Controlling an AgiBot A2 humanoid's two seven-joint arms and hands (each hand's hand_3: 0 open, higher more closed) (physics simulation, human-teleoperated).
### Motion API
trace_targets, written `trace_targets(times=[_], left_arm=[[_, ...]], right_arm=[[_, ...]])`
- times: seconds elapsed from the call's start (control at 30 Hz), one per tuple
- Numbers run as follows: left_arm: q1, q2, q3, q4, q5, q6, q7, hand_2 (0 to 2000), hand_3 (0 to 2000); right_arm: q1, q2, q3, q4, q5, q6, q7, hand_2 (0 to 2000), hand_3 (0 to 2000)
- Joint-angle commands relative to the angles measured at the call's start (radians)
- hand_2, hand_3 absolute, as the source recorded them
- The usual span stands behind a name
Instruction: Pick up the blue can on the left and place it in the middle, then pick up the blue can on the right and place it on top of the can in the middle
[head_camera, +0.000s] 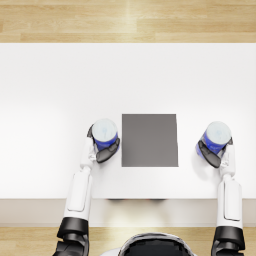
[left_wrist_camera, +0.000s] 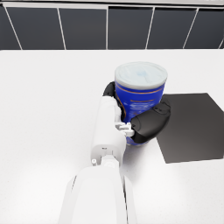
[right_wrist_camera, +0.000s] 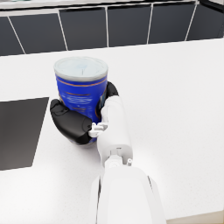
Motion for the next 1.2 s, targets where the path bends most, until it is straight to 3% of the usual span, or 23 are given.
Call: trace_targets(times=[0.03, 0.17, 0.27, 0.4, 0.57, 0.6, 0.7, 0.77, 0.8, 0.83, 0.9, 0.93, 0.97, 1.0, 1.03, 1.07, 1.13, 1.17, 1.2], left_arm=[[0.031, 0.009, -0.008, -0.058, 0.0, -0.001, -0.001, 2000, 1520], [0.039, 0.024, 0.078, -0.175, 0.0, -0.005, 0.0, 2000, 1520], [0.066, 0.041, 0.113, -0.148, 0.0, -0.013, -0.001, 2000, 1520], [0.089, 0.063, 0.173, -0.124, -0.165, -0.021, -0.002, 2000, 1520], [0.126, 0.096, 0.253, -0.016, -0.231, -0.028, -0.003, 2000, 1520], [0.126, 0.099, 0.257, 0.0, -0.235, -0.028, -0.029, 2000, 1520], [0.137, 0.114, 0.271, 0.072, -0.241, -0.046, -0.175, 2000, 1520], [0.146, 0.124, 0.283, 0.121, -0.243, -0.05, -0.23, 2000, 1520], [0.207, 0.037, 0.49, 0.14, -0.244, -0.054, -0.245, 2000, 1520], [0.165, 0.109, 0.346, 0.157, -0.245, -0.052, -0.257, 2000, 1520], [0.179, 0.123, 0.353, 0.217, -0.245, -0.052, -0.272, 2000, 1520], [0.227, 0.067, 0.52, 0.239, -0.245, -0.053, -0.274, 2000, 1520], [0.199, 0.12, 0.4, 0.265, -0.245, -0.058, -0.277, 2000, 1520], [0.203, 0.125, 0.393, 0.286, -0.245, -0.065, -0.28, 2000, 1520], [0.241, 0.078, 0.522, 0.287, -0.245, -0.074, -0.286, 639, 1193], [0.208, 0.116, 0.415, 0.289, -0.245, -0.111, -0.303, 0, 867], [0.202, 0.118, 0.406, 0.287, -0.245, -0.133, -0.323, 0, 213], [0.192, 0.116, 0.406, 0.268, -0.245, -0.135, -0.329, 0, 0], [0.183, 0.113, 0.404, 0.252, -0.245, -0.127, -0.334, 0, 0]], right_arm=[[-0.002, -0.002, -0.012, 0.195, 0.0, -0.002, 0.0, 2000, 1520], [-0.01, -0.008, 0.028, 0.356, 0.0, -0.002, 0.001, 2000, 1520], [-0.004, -0.014, 0.046, 0.426, 0.0, 0.0, 0.001, 2000, 1520], [0.028, -0.025, 0.076, 0.475, 0.0, 0.011, 0.001, 2000, 1520], [0.042, -0.039, 0.119, 0.493, 0.0, 0.018, 0.002, 2000, 1520], [0.042, -0.041, 0.121, 0.493, 0.0, 0.019, 0.002, 2000, 1520], [0.045, -0.047, 0.124, 0.513, 0.0, 0.02, 0.002, 2000, 1520], [0.048, -0.052, 0.128, 0.532, 0.0, 0.02, 0.002, 2000, 1520], [0.05, -0.054, 0.129, 0.542, 0.0, 0.021, 0.001, 2000, 1520], [0.053, -0.057, 0.133, 0.552, 0.0, 0.023, 0.001, 2000, 1520], [0.073, -0.066, 0.144, 0.558, 0.0, 0.023, 0.001, 2000, 1520], [0.078, -0.069, 0.153, 0.561, 0.0, 0.023, 0.001, 2000, 1520], [0.092, -0.076, 0.163, 0.562, 0.0, 0.024, 0.001, 2000, 1520], [0.103, -0.081, 0.174, 0.567, 0.0, 0.028, 0.001, 2000, 1520], [0.114, -0.087, 0.181, 0.565, 0.0, 0.032, 0.001, 2000, 1520], [0.127, -0.094, 0.195, 0.563, 0.0, 0.034, 0.002, 2000, 1520], [0.152, -0.109, 0.224, 0.55, 0.0, 0.041, 0.002, 2000, 1520], [0.173, -0.121, 0.238, 0.543, 0.0, 0.043, 0.002, 2000, 1520], [0.191, -0.132, 0.26, 0.538, 0.0, 0.045, 0.002, 2000, 1520]])
